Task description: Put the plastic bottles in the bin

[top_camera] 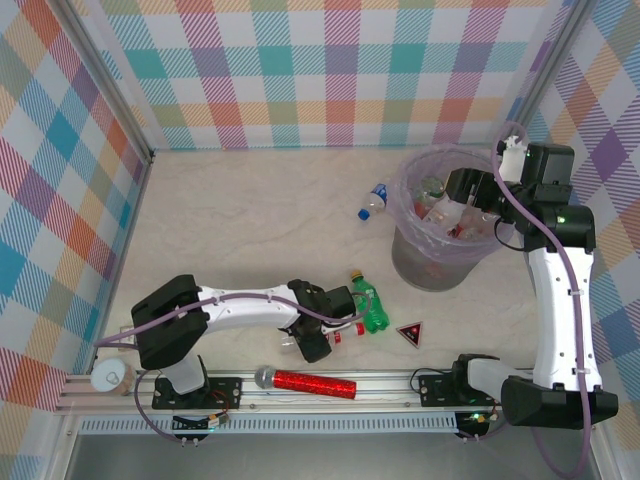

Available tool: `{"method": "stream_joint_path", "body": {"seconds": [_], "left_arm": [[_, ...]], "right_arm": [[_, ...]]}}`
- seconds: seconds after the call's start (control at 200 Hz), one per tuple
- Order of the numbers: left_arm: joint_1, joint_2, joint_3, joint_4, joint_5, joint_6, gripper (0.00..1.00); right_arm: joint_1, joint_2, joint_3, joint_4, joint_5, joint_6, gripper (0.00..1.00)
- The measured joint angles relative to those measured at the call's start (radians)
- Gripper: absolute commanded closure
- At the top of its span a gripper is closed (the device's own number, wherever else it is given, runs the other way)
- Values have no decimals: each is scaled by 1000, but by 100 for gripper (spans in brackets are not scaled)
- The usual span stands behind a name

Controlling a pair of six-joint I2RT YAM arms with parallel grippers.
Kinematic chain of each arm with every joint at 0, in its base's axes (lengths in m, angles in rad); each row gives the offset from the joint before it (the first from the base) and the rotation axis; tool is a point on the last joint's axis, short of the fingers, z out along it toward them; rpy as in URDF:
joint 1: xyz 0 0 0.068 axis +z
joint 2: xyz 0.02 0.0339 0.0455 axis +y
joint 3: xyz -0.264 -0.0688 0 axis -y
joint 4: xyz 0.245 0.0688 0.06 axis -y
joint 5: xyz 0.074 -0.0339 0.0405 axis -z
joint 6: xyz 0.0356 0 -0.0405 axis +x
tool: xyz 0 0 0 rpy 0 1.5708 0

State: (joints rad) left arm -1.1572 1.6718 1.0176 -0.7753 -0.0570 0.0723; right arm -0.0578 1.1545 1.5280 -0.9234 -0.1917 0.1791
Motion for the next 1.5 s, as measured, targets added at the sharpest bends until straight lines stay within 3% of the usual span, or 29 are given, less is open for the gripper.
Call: {"method": "stream_joint_path", "body": {"seconds": [0.095, 0.275, 0.535, 0.76, 1.095, 1.315, 1.5], "left_arm": [[8, 1, 0, 0, -22, 0, 45], [30, -16, -1, -1, -73, -5, 50], [95, -122, -3, -8, -160, -8, 51], [164, -232, -3, 47, -303, -44, 51], [191, -300, 39, 312, -513, -58, 51], [191, -372, 50, 544, -507, -58, 50], [191, -356, 79, 596, -471, -57, 50]], "right_arm": [[0, 0, -4, 2, -3, 0, 16], [0, -5, -12, 11, -36, 0, 16], [0, -8, -30, 44, -119, 13, 16], [18, -8, -43, 116, -231, 77, 17], [327, 81, -47, 247, -254, 158, 17], [461, 190, -45, 297, -248, 184, 26], [510, 238, -41, 319, -283, 196, 20]]}}
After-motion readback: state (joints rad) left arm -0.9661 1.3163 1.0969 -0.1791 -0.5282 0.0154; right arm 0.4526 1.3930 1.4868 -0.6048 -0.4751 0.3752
